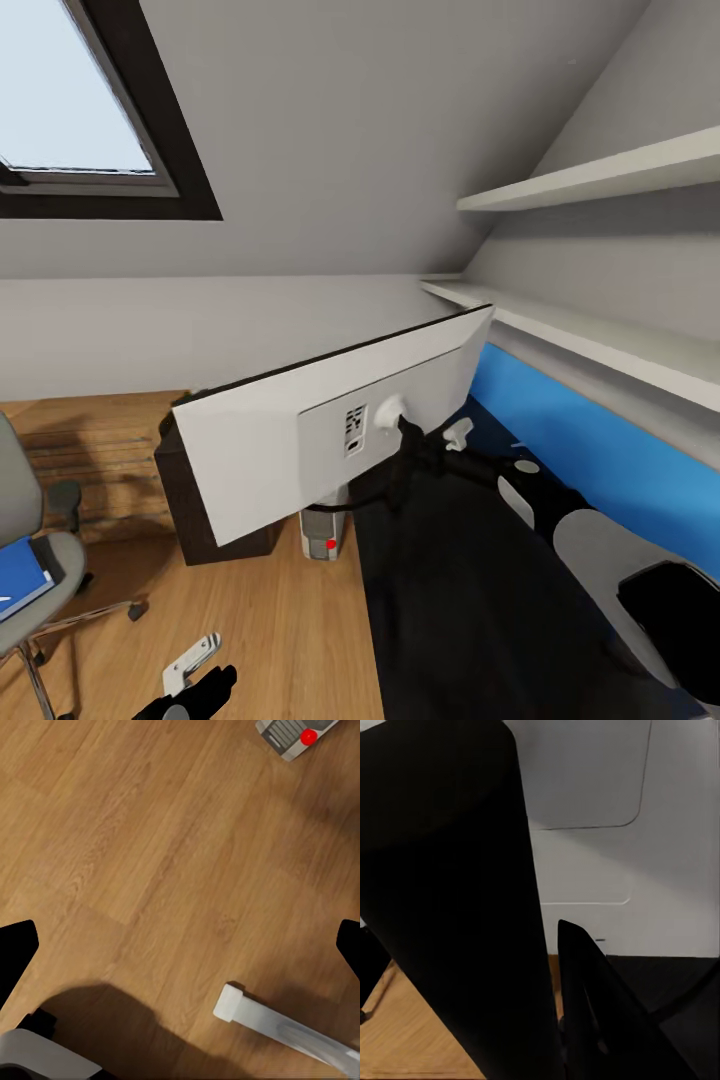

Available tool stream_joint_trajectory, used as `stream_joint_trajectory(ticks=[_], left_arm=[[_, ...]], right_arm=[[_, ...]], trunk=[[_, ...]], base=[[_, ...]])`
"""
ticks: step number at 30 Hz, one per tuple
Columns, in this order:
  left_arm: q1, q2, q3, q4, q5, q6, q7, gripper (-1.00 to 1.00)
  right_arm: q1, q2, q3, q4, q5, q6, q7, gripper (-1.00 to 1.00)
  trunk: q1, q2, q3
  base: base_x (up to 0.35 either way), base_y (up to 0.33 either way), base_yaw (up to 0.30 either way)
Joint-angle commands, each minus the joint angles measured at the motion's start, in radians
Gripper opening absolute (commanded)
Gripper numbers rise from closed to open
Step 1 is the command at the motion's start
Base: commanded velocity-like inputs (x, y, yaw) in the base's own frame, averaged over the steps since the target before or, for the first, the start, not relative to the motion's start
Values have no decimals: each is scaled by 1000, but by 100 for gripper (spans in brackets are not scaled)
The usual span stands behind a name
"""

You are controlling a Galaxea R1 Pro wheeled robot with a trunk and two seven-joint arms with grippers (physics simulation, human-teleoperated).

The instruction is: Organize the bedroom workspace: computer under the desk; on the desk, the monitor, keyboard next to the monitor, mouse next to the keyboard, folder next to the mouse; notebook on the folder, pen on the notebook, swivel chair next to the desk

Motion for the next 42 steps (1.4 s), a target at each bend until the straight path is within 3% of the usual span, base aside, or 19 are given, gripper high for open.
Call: stream_joint_trajectory(ticks=[1, 4, 10, 14, 21, 37, 42], left_arm=[[-1, -2, 0, -2, 11, 3, 8, 100], [-1, -5, 4, -2, 26, 4, 9, 100], [1, 3, 18, -1, 166, 7, 13, 100], [2, 7, 20, 0, 207, 6, 13, 100], [2, 8, 21, 4, 221, 6, 12, 100], [2, 9, 23, 5, 227, 15, 15, 100], [2, 9, 24, 4, 229, 16, 15, 100]], right_arm=[[-2, -8, -11, 3, -17, -9, 1, -100], [-3, -20, -11, 21, -17, -7, 1, -100], [-7, -52, -12, 41, -17, 3, 0, -100], [-21, -75, -13, 58, -18, 47, -10, -100], [-27, -91, -14, 73, -18, 84, -21, -100], [-27, -85, -23, 77, -22, 99, -28, -100], [-27, -84, -25, 77, -24, 139, -35, -100]], trunk=[[0, -2, -2], [0, -2, -2], [0, -2, -2], [0, -2, -2], [0, -2, -2], [62, -114, -52], [81, -149, -68]], base=[[0, 0, 0], [0, 0, 0], [0, 0, 0], [0, 0, 0], [0, 0, 0], [0, 0, 0], [0, 0, 0]])
